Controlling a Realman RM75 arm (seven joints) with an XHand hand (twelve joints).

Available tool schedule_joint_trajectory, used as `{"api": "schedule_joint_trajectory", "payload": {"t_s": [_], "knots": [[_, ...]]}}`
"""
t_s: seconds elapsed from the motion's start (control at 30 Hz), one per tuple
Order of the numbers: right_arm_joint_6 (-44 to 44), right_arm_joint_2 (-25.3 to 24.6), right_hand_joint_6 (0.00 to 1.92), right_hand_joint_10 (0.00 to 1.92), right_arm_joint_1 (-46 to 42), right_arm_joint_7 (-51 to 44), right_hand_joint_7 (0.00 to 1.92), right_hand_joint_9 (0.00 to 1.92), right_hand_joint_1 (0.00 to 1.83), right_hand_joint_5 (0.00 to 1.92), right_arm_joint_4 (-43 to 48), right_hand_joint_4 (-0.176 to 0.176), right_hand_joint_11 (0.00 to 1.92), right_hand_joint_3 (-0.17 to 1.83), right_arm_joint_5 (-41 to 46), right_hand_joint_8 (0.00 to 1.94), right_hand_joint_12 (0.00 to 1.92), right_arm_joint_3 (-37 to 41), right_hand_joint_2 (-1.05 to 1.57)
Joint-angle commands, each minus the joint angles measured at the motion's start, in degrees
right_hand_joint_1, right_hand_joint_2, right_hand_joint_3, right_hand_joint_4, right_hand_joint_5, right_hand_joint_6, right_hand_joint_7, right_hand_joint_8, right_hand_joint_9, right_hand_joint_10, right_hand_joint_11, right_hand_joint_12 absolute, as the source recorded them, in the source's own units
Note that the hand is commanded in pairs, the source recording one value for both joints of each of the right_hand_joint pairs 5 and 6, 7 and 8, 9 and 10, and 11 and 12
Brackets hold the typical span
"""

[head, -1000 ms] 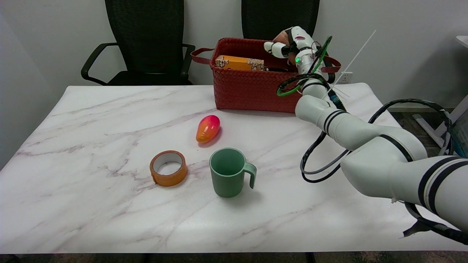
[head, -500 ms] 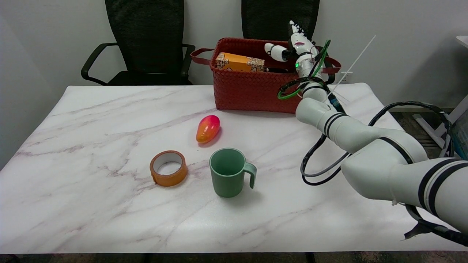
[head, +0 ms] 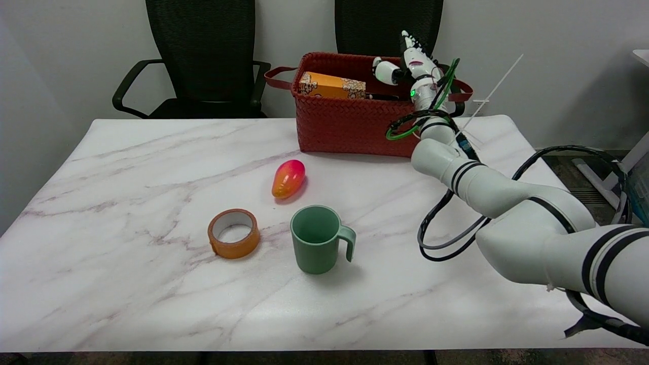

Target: Place the wooden cylinder into the brown storage basket.

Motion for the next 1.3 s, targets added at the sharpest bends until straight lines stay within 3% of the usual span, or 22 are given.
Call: {"api": "schedule_joint_trajectory", "payload": {"t_s": [0.03, 0.23, 0.57, 0.83, 1.3], "knots": [[1.0, 8.5, 0.00, 0.00, -10.8, -0.3, 0.00, 0.00, 0.35, 0.00, 22.8, 0.000, 0.26, 0.61, 13.4, 0.00, 0.26, 0.3, 1.01], [1.3, 16.5, 0.00, 0.01, -19.7, -0.3, 0.00, 0.01, 0.31, 0.00, 41.9, 0.000, 0.24, 1.00, 23.2, 0.00, 0.24, 3.7, 1.06], [5.6, 19.9, 0.00, 0.00, -43.2, -0.3, 0.01, 0.00, 0.21, 0.00, 63.8, 0.000, 0.15, 1.14, 24.5, 0.01, 0.15, 20.3, 1.19], [9.2, 18.7, 0.00, 0.01, -54.0, 3.7, 0.01, 0.01, 0.16, 0.00, 71.0, 0.000, 0.11, 1.15, 24.0, 0.01, 0.11, 24.0, 1.25], [14.9, 17.2, 0.00, 0.02, -63.1, 6.5, 0.02, 0.02, 0.14, 0.00, 77.9, 0.000, 0.12, 1.17, 24.3, 0.02, 0.12, 24.2, 1.26]]}}
